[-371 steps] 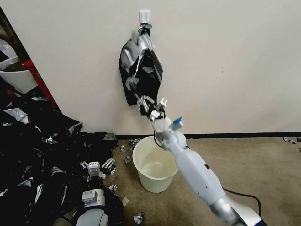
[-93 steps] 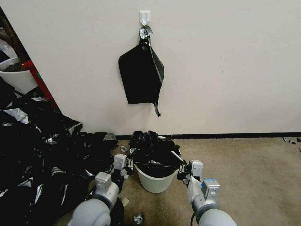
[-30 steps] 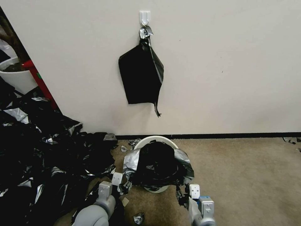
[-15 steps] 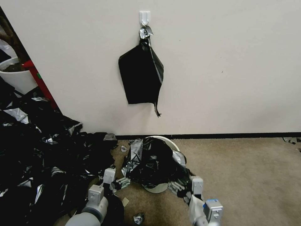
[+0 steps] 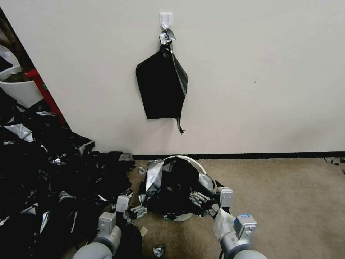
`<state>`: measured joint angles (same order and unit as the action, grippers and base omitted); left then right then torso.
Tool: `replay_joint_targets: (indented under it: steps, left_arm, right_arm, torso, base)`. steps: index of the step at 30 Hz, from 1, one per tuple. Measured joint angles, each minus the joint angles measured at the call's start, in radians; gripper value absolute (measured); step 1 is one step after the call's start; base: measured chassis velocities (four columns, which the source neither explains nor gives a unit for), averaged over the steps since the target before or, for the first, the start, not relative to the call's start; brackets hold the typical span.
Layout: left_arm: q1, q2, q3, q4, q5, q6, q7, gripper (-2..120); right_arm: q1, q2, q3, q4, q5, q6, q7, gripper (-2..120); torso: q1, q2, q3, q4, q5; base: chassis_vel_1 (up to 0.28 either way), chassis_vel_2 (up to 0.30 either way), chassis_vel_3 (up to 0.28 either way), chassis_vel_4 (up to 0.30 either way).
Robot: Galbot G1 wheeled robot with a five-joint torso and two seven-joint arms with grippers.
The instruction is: Place a trash bag onto the trash bin.
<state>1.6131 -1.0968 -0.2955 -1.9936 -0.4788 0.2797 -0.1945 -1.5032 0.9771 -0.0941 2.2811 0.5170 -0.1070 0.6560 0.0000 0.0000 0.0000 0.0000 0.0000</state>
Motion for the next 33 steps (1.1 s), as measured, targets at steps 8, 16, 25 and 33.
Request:
replay_joint_targets:
  steps: [8, 16, 25, 33]
  left_arm:
    - [-0.079, -0.054, 0.024, 0.131, -0.038, -0.078, 0.098, 100]
    - [-0.104, -0.041, -0.005, 0.25, 0.052, -0.166, 0.395, 100]
    - [-0.095, -0.014, -0.175, 0.352, 0.201, -0.354, 0.879, 100]
    - [-0.108, -0.037, -0.393, 0.363, 0.198, -0.486, 1.202, 100]
  right_arm:
    - [-0.004, -0.001, -0.003, -0.007, -0.001, -0.003, -0.006, 100]
    - [-0.021, 0.0, -0.005, -0.007, -0.003, -0.006, -0.011, 100]
    - [-0.027, 0.002, -0.006, -0.007, -0.004, -0.007, -0.013, 100]
    - [0.027, 0.007, 0.04, 0.043, 0.006, -0.011, -0.059, 100]
  torso:
    - [0.0, 0.0, 0.0, 0.0, 0.0001]
    - [0.0, 0.0, 0.0, 0.0, 0.0002]
    - [0.0, 0.0, 0.0, 0.0, -0.0001]
    - [0.0, 0.0, 0.0, 0.0, 0.0001]
  base:
    - [0.0, 0.0, 0.0, 0.0]
    - [0.0, 0.0, 0.0, 0.0]
    - [0.0, 0.0, 0.0, 0.0]
    - [0.0, 0.0, 0.0, 0.0]
